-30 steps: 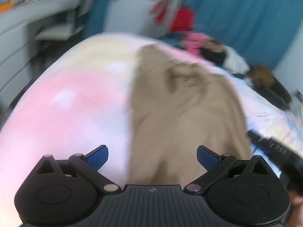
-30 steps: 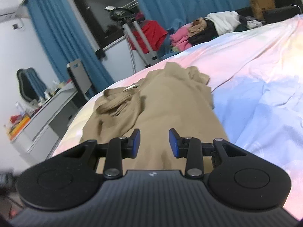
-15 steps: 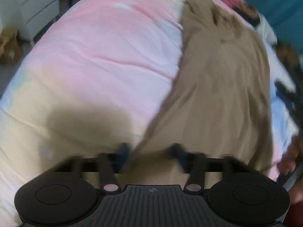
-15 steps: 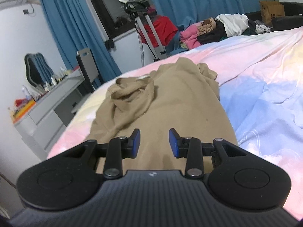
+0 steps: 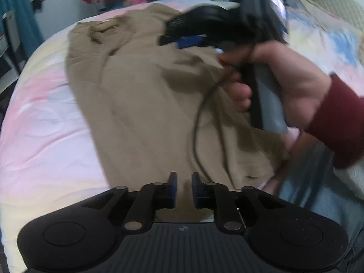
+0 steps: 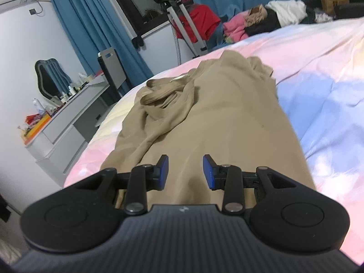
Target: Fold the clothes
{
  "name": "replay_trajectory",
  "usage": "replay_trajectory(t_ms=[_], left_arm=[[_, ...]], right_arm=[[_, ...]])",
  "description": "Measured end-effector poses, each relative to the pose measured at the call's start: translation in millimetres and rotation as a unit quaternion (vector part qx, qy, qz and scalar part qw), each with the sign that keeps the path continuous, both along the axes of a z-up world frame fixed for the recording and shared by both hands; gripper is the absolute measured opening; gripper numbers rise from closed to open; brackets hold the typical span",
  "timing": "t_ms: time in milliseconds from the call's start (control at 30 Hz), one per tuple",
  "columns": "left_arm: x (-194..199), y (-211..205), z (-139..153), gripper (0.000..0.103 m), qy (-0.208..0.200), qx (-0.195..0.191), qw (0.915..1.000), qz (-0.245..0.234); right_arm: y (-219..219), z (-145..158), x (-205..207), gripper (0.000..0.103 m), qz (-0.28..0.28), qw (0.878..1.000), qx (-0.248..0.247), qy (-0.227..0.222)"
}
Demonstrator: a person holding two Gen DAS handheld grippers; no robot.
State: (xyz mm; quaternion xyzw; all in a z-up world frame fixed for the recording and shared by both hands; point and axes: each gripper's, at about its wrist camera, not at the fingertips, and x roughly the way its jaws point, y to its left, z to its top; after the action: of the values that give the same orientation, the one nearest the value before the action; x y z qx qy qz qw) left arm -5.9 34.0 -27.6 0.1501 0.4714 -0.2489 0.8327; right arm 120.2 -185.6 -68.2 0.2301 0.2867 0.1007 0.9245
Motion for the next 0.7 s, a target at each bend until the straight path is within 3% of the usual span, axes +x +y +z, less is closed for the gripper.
replay_trajectory(t_ms=[67,133,267,333,400,467,567,633,700], left_arm=[[-3.2,5.3,-0.9,0.046,-0.013,-0.001,0.9998,0.012],[-4.5,14.0,-0.5,0.057,-0.023,-0.006,0.9991,0.034],[-1.7,21.9,-17.0,0.063,0.001,-0.032,0.9976,0.062],[1.8,22.1,-25.4,0.062,0.012,-0.024,0.9968,0.075],[1.5,24.3,-29.2,0.049,0.012,-0.015,0.9965,0.082],[0.8,26.1,-26.8,0.014,0.003,-0.018,0.9969,0.076],[-4.1,30.7,-15.6,0.004,-0.015,-0.041,0.9976,0.054],[-11.3,35.4,-8.7,0.002,-0.031,-0.054,0.9971,0.044],[-18.2,44.7,-0.1,0.001,-0.046,-0.091,0.9944,0.03]], right_arm=[[-0.2,-0.9,1.0,0.037,0.006,1.0,0.012,0.003],[-0.4,-1.6,2.1,0.037,0.011,1.0,0.023,0.006],[-1.0,-2.6,4.4,0.037,0.021,0.999,0.046,0.011],[-2.7,-2.3,5.8,0.037,0.021,0.998,0.052,0.011],[-5.0,-2.2,6.1,0.037,0.019,0.998,0.056,0.012],[-7.7,-2.7,5.6,0.037,0.018,0.998,0.061,0.014],[-9.1,-5.1,7.1,0.037,0.029,0.996,0.078,0.018],[-4.5,-9.6,12.2,0.037,0.049,0.994,0.095,0.026],[5.4,-18.1,21.3,0.037,0.085,0.988,0.124,0.04]])
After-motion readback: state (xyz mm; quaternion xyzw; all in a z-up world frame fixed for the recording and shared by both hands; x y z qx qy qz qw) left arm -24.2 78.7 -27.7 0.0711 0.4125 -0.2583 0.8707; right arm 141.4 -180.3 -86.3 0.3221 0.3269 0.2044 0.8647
